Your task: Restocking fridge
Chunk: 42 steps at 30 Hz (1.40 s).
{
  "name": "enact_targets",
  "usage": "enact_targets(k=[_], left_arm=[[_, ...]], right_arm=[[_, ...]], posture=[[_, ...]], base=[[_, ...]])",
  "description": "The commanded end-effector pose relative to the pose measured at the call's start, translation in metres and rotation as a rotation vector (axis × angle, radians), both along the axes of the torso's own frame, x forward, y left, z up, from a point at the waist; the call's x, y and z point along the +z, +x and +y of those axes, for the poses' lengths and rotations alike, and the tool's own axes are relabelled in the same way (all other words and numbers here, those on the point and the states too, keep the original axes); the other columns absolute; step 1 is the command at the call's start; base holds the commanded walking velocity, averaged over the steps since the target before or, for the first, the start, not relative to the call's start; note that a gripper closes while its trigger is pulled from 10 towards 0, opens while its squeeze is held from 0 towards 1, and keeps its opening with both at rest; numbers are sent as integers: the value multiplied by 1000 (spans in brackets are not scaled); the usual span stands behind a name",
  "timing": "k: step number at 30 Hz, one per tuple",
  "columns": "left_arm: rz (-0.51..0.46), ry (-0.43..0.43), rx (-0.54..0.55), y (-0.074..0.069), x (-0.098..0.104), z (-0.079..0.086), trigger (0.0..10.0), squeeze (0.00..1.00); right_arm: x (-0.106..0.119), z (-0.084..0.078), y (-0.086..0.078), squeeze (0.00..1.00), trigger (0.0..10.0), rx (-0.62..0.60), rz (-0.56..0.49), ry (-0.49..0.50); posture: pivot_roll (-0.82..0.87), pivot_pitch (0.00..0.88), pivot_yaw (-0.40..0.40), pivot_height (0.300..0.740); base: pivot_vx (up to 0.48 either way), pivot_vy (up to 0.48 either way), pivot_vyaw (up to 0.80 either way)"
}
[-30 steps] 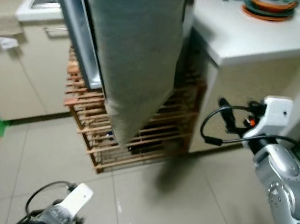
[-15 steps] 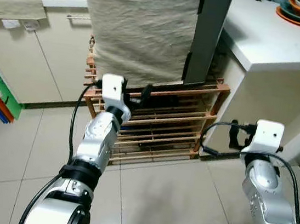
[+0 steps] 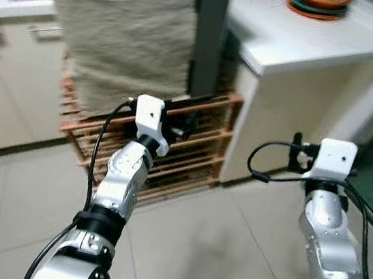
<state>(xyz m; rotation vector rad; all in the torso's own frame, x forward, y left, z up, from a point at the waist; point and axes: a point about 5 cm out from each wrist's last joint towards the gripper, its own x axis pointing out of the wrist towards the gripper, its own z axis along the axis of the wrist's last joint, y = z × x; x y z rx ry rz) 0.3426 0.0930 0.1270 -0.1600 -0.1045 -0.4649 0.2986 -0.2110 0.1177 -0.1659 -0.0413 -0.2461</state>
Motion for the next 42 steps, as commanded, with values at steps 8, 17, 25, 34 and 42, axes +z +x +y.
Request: enact_targets(k=[8,17,25,34,42], left_arm=[[20,-31,-38,-1,2,-12,10000,0],[166,3,-60,10,-10,-42,10000,0],[163,47,-14,15,-7,-41,10000,0],[249,74,218,12,-32,21,10000,0],[366,86,308,-6,-62,41,10000,0]], right_arm=[[-10,-20,-20,0,10000,-75,-6,-21],[-16,-37,-30,0,10000,-184,-28,25],[-17,-37,-33,0,10000,-194,-32,29],[-25,-31,-32,0,10000,-91,24,31],[-22,-16,-22,0,10000,61,56,12]], posture=[[-179,0,68,740],[-203,0,87,740],[-232,0,100,740],[-217,0,95,740],[-197,0,60,740]], base=[[46,0,-800],[458,0,-800],[197,0,-800],[0,0,-778],[0,0,-80]])
